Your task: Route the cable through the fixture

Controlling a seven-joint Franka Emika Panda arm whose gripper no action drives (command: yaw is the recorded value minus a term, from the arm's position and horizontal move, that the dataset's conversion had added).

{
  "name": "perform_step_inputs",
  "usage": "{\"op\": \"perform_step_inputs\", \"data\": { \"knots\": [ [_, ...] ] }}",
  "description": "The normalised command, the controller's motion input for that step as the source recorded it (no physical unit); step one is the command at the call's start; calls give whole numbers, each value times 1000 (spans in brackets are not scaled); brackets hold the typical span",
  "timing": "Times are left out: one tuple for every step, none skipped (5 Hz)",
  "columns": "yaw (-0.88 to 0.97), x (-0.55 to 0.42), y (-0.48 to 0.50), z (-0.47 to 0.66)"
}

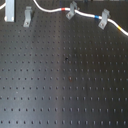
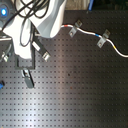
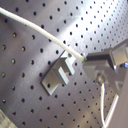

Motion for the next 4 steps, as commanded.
{"op": "perform_step_inputs", "data": {
  "knots": [
    [14,-178,14,587],
    [63,-168,54,194],
    [0,-117,43,303],
    [117,-321,62,476]
  ]
}}
